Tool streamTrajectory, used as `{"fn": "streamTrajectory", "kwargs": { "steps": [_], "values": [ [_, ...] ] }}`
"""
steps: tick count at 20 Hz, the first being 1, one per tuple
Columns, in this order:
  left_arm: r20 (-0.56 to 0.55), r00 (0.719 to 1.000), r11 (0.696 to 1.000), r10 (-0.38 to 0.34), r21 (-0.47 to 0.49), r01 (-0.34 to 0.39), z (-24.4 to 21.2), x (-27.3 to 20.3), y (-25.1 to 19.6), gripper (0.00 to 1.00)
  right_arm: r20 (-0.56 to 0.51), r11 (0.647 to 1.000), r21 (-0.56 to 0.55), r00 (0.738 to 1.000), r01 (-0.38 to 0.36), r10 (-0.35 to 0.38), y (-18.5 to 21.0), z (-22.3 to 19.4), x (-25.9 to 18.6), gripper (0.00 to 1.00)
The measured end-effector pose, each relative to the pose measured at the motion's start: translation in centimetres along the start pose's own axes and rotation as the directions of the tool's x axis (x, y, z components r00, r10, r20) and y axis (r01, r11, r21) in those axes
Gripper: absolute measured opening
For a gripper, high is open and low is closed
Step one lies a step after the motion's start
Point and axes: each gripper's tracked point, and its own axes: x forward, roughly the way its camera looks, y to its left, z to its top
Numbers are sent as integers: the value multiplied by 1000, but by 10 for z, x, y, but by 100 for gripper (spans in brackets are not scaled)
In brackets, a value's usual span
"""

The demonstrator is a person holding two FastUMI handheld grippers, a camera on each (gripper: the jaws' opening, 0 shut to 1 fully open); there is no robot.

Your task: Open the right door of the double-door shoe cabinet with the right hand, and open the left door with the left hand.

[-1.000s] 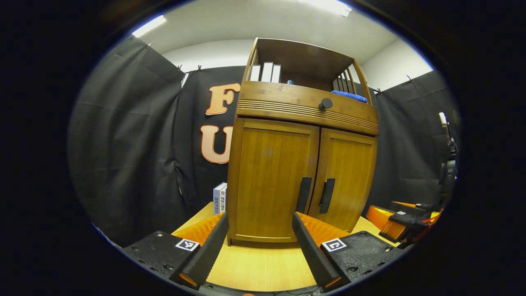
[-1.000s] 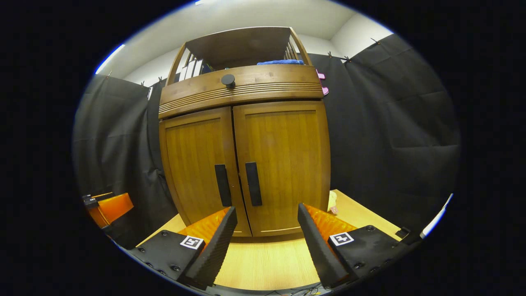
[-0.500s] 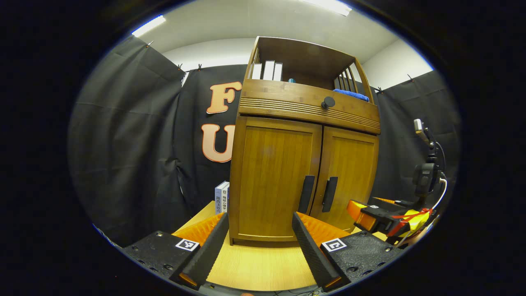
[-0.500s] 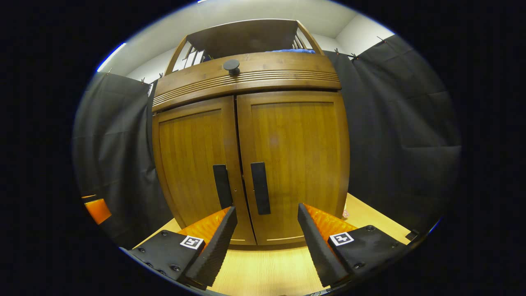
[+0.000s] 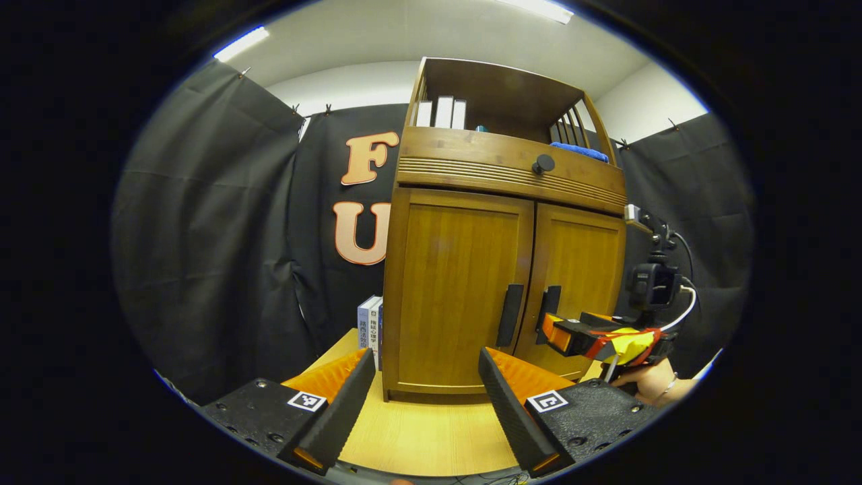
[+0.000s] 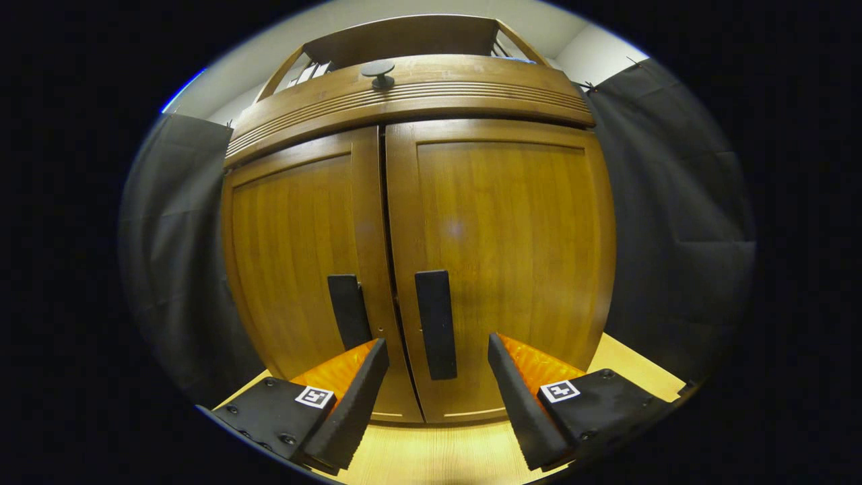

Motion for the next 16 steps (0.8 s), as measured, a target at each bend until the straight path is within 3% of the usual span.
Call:
{"fn": "streamTrajectory", "kwargs": {
  "steps": [1, 5, 8, 13, 14, 16],
  "values": [
    [1, 1000, 1000, 4, 4, -4, 0, 0, 2, 89, -2, 1000, -2, 1000, 2, -2, 0, -1, 8, 100],
    [-9, 1000, 1000, 20, 3, -20, -4, 1, 9, 89, -9, 1000, -10, 1000, 21, -21, -6, -6, 29, 100],
    [-15, 999, 1000, 30, 3, -30, -6, 0, 12, 89, -16, 1000, -5, 999, 28, -28, -10, -8, 41, 80],
    [-25, 999, 999, 42, -1, -42, -9, 0, 16, 89, -23, 1000, -11, 999, 29, -29, -12, -9, 53, 77],
    [-25, 999, 999, 44, -2, -44, -9, 0, 16, 89, -24, 1000, -8, 999, 27, -27, -11, -10, 54, 65],
    [-27, 999, 999, 47, 1, -47, -10, -1, 18, 89, -31, 1000, -4, 999, 20, -20, -10, -11, 58, 60]
  ]
}}
